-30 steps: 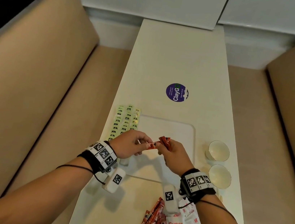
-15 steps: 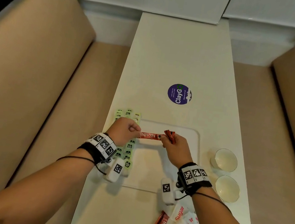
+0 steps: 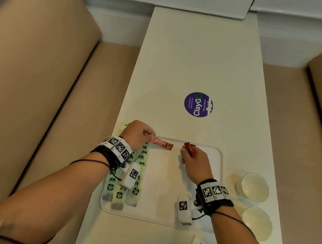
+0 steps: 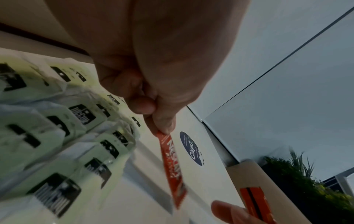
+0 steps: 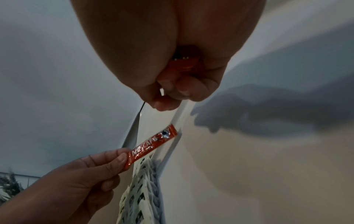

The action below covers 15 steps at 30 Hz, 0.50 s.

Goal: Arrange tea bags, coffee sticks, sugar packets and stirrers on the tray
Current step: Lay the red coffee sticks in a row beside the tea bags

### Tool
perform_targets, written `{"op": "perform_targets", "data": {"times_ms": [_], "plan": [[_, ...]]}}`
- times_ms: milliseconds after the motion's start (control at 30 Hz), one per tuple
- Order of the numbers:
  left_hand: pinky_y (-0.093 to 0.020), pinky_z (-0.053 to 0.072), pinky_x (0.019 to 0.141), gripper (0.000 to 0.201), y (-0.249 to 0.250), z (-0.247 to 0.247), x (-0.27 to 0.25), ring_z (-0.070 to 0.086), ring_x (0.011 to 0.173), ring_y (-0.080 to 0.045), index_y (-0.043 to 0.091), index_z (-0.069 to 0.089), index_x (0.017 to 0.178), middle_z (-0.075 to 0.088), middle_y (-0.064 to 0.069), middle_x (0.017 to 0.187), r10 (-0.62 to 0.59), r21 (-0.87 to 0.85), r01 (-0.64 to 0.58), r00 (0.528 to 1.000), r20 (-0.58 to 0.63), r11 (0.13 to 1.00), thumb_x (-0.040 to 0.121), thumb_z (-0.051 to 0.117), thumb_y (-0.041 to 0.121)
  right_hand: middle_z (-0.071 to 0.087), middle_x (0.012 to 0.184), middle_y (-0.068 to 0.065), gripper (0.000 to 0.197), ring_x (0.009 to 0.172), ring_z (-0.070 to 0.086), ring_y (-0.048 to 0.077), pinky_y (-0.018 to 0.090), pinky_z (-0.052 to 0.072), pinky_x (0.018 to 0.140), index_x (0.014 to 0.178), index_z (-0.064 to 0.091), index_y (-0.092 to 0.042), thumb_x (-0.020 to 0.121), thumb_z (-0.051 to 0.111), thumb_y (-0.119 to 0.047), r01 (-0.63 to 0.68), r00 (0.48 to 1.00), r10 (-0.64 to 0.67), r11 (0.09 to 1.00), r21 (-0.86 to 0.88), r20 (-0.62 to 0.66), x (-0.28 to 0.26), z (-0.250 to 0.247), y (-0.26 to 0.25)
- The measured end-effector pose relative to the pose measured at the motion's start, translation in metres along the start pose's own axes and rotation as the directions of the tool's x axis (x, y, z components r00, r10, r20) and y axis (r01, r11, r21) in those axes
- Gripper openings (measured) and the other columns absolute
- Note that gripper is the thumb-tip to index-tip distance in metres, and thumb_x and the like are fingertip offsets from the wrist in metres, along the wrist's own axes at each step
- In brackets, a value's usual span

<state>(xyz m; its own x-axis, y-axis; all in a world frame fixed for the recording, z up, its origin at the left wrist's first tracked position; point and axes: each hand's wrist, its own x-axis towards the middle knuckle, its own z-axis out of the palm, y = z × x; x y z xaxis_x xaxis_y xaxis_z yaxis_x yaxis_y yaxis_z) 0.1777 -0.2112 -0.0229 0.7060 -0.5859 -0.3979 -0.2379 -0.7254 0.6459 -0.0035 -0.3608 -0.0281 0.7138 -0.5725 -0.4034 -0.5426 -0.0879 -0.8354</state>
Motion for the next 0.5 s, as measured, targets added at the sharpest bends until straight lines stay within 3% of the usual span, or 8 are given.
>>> {"op": "perform_targets", "data": {"times_ms": [100, 200, 333, 400, 500], "plan": [[-0.010, 0.040, 0.059, 0.010, -0.002, 0.001, 0.012, 0.061, 0.069, -0.003, 0.021, 0.080, 0.092, 0.074, 0.008, 0.084, -0.031, 0.024, 0.032, 0.999, -0.016, 0.999, 0.091, 0.072, 0.016, 0.057, 0.066, 0.001, 0.030, 0.052, 0.049, 0.000, 0.005, 0.039, 0.053, 0.070, 0.054, -0.012, 0.100, 0.053, -0.015, 0.012, 1.000, -0.013, 1.000, 0.024, 0.025, -0.003, -0.003, 0.005], [-0.009, 0.039, 0.057, 0.008, 0.001, 0.003, 0.017, 0.060, 0.068, 0.001, 0.020, 0.081, 0.091, 0.070, 0.011, 0.078, -0.050, 0.069, 0.053, 0.998, -0.035, 0.996, 0.087, 0.074, 0.018, 0.052, 0.062, -0.001, 0.032, 0.052, 0.046, 0.001, 0.006, 0.038, 0.053, 0.067, 0.050, -0.012, 0.100, 0.052, -0.013, 0.017, 0.999, -0.019, 0.999, 0.048, 0.049, -0.008, -0.005, 0.010], [-0.017, 0.046, 0.056, 0.010, 0.004, 0.008, 0.019, 0.064, 0.066, -0.006, 0.023, 0.080, 0.084, 0.069, 0.013, 0.070, -0.057, 0.142, 0.063, 0.997, -0.051, 0.988, 0.085, 0.072, 0.017, 0.054, 0.062, -0.002, 0.034, 0.053, 0.050, -0.001, 0.005, 0.040, 0.055, 0.068, 0.053, -0.012, 0.101, 0.053, -0.015, 0.010, 0.998, -0.013, 0.999, 0.049, 0.063, -0.011, -0.008, 0.015], [-0.021, 0.051, 0.061, 0.010, 0.005, 0.011, 0.018, 0.066, 0.069, -0.009, 0.024, 0.079, 0.084, 0.069, 0.013, 0.071, -0.044, 0.174, 0.052, 0.998, -0.045, 0.983, 0.085, 0.071, 0.018, 0.057, 0.063, 0.000, 0.034, 0.054, 0.051, 0.000, 0.006, 0.040, 0.057, 0.068, 0.054, -0.012, 0.102, 0.053, -0.017, 0.008, 0.997, -0.011, 0.999, 0.042, 0.072, -0.011, -0.008, 0.015], [-0.026, 0.052, 0.071, 0.007, 0.006, 0.013, 0.018, 0.063, 0.080, -0.012, 0.024, 0.076, 0.091, 0.065, 0.008, 0.086, 0.007, 0.240, 0.003, 0.999, -0.040, 0.971, 0.086, 0.074, 0.025, 0.059, 0.065, 0.001, 0.033, 0.053, 0.052, 0.000, 0.007, 0.041, 0.057, 0.070, 0.056, -0.012, 0.101, 0.053, -0.019, 0.003, 0.997, -0.006, 0.999, 0.038, 0.071, -0.011, -0.009, 0.018]]}}
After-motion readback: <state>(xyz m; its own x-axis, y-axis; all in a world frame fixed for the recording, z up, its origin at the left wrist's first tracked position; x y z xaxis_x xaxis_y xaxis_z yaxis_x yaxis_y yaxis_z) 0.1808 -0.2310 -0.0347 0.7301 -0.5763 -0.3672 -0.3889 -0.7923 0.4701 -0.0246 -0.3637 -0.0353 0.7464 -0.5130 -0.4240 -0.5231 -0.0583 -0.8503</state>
